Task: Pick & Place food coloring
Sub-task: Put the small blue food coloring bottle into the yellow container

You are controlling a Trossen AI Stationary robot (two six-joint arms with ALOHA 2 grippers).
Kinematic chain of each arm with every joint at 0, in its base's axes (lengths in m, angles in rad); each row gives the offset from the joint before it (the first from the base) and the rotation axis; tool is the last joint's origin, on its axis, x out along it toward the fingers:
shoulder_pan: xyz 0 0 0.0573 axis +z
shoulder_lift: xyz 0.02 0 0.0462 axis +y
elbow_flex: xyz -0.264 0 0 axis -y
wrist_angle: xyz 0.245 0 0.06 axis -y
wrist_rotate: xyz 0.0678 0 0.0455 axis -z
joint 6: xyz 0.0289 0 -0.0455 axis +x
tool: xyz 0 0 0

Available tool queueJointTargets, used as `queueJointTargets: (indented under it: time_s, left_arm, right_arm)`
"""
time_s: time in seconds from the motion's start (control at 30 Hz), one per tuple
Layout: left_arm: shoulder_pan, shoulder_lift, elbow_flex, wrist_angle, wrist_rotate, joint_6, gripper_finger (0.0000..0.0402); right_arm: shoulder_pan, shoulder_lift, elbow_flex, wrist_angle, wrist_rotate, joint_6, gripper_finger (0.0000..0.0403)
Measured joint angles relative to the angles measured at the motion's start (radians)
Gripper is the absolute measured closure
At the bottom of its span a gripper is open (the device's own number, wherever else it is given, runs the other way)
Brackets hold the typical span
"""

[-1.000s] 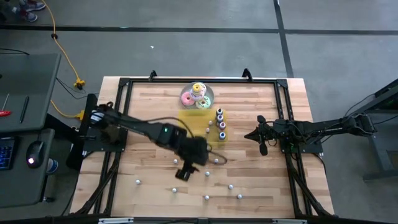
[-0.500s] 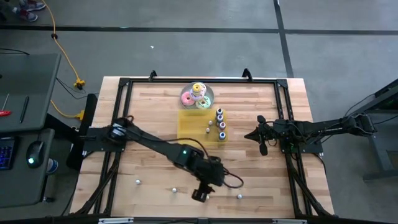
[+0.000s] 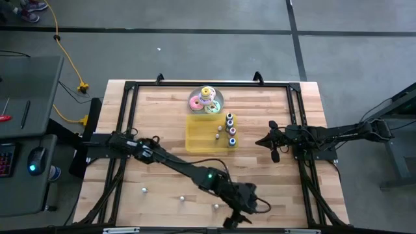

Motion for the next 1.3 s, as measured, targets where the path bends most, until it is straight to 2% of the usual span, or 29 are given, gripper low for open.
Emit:
queueJointTargets:
  time_s: [0.17, 0.27, 0.33, 0.5, 0.6, 0.83, 1.0, 1.17, 1.3]
  left_arm:
    - [-0.007, 0.039, -0.001, 0.166, 0.004, 0.123, 0.0211]
    - [-0.002, 0.047, -0.003, 0.148, -0.016, 0.171, 0.0211]
    - [0.007, 0.057, -0.001, 0.133, -0.08, 0.193, 0.0211]
    - [0.023, 0.063, -0.003, -0.01, -0.329, 0.198, 0.0211]
    - [0.034, 0.063, -0.003, -0.047, -0.39, 0.198, 0.0211]
    - [0.028, 0.062, -0.003, -0.144, -0.259, 0.172, 0.0211]
    - [0.021, 0.072, -0.001, -0.155, -0.258, 0.241, 0.0211]
    - [0.023, 0.109, -0.003, -0.137, -0.257, 0.244, 0.0211]
    - [0.023, 0.111, -0.003, -0.115, -0.216, 0.245, 0.0211]
  right_arm:
    - [0.0, -0.001, 0.0, -0.002, 0.0, 0.0, 0.0402]
    - [0.0, 0.0, 0.0, 0.002, 0.0, 0.0, 0.0402]
    - [0.0, 0.0, 0.0, 0.004, 0.0, 0.0, 0.0402]
    - [0.0, 0.0, 0.0, 0.004, 0.0, 0.0, 0.0402]
    - [0.0, 0.0, 0.0, 0.005, 0.0, 0.0, 0.0402]
    - [0.0, 0.0, 0.0, 0.004, 0.0, 0.0, 0.0402]
    - [0.0, 0.0, 0.0, 0.004, 0.0, 0.0, 0.0402]
    - [0.0, 0.0, 0.0, 0.001, 0.0, 0.0, 0.0402]
    - [0.0, 0.0, 0.0, 0.005, 0.0, 0.0, 0.0402]
